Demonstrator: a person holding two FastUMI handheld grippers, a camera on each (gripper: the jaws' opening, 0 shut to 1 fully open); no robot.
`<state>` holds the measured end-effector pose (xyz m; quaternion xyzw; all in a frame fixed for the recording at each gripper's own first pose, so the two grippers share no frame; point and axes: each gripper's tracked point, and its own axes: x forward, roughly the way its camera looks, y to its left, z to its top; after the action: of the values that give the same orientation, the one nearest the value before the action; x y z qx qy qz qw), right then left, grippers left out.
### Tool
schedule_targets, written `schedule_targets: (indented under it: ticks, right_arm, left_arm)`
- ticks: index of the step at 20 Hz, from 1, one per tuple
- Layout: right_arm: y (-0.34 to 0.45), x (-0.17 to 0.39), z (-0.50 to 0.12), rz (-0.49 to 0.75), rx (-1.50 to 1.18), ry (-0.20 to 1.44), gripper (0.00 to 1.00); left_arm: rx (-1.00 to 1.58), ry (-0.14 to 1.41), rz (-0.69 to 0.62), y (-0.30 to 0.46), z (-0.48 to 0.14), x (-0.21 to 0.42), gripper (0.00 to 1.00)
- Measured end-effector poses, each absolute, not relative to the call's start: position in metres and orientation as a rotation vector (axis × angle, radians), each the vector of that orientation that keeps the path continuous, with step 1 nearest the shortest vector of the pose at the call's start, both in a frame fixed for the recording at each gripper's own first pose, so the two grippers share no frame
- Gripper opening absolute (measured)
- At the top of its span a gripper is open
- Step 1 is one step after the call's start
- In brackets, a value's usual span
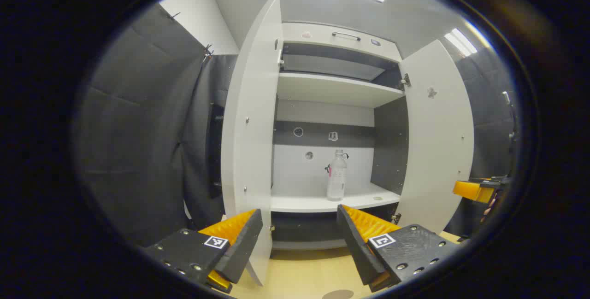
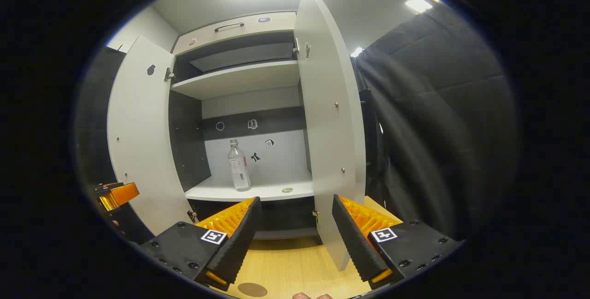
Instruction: Grasp the bottle in the cabinet with the left hand and place it on the coaster, then close the right door with the right hand and the left door with the left hand.
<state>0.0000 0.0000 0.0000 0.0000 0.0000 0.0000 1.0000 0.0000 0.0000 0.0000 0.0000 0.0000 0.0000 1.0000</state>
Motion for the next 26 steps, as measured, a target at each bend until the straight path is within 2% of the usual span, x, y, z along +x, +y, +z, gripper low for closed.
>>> schedule_targets:
  ticks: [2, 3, 8, 9, 20, 26]
  right_arm:
    - [0.001, 0.001, 0.003, -0.005, 0.010, -0.012, 0.92]
    - [0.002, 0.002, 0.002, -0.007, 0.016, -0.014, 0.92]
    - [0.003, -0.002, -0.001, -0.016, 0.007, -0.017, 0.92]
    - [0.001, -0.004, -0.003, -0.021, 0.001, -0.014, 0.98]
    - [-0.011, -0.015, 0.001, -0.067, 0.027, -0.015, 0.98]
    - [-0.034, -0.031, 0.012, -0.125, 0.023, -0.030, 0.98]
  left_arm:
    - [0.012, -0.012, -0.010, -0.003, 0.003, -0.001, 1.00]
    - [0.018, -0.014, -0.013, -0.004, 0.004, 0.000, 0.94]
    - [0.039, -0.011, -0.048, -0.013, 0.001, 0.001, 0.94]
    - [0.045, -0.007, -0.049, -0.014, -0.002, 0.001, 0.94]
    - [0.026, 0.032, -0.079, -0.025, -0.018, 0.001, 0.94]
    - [0.013, 0.036, -0.120, -0.043, -0.010, 0.024, 0.94]
